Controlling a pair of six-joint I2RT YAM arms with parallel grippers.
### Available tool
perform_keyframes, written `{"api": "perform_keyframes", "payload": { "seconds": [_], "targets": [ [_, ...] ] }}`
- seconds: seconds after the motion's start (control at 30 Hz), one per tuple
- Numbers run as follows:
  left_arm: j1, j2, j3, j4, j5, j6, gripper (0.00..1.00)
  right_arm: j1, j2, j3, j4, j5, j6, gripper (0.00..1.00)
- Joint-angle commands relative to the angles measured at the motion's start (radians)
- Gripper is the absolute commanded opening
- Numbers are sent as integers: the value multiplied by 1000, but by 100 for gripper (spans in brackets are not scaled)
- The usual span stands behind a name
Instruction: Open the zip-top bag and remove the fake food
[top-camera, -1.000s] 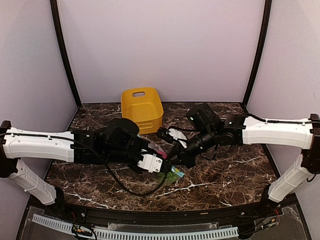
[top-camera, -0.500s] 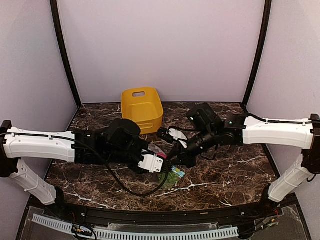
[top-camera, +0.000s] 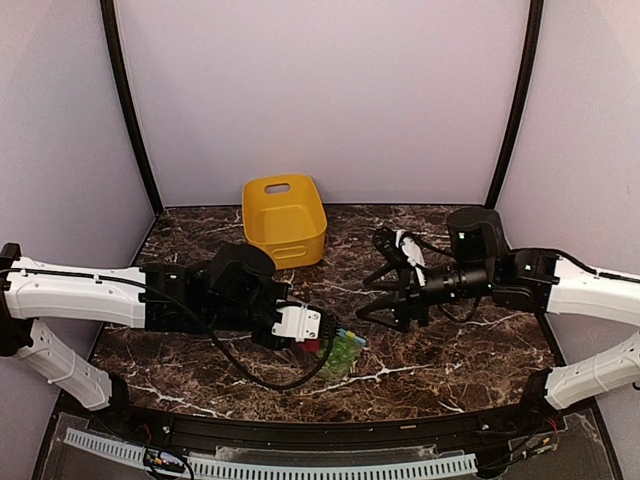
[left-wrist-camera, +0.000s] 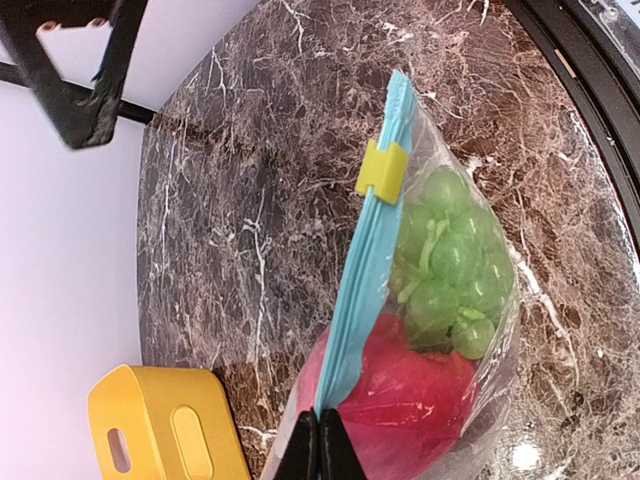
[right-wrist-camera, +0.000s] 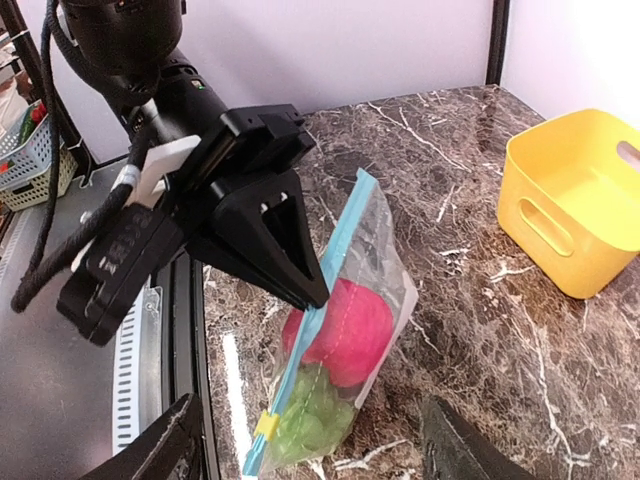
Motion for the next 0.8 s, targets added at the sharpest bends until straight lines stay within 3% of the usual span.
{"api": "perform_keyframes", "payload": {
  "seconds": [0.0, 0.17, 0.33, 0.77],
  "targets": [
    [7, -30, -22, 47, -31, -124, 1, -11, -80, -142, 150, 17, 70, 72],
    [10, -44, -53, 92, -47, -182, 1, -12, -152, -289, 301, 9, 129, 70],
    [18, -44, -59, 106, -41, -213, 1, -8, -121, -320, 354, 9, 120, 65],
    [25, -43, -63, 130, -30, -239, 1, 31, 30, -287, 392, 49, 68, 32]
  ]
}}
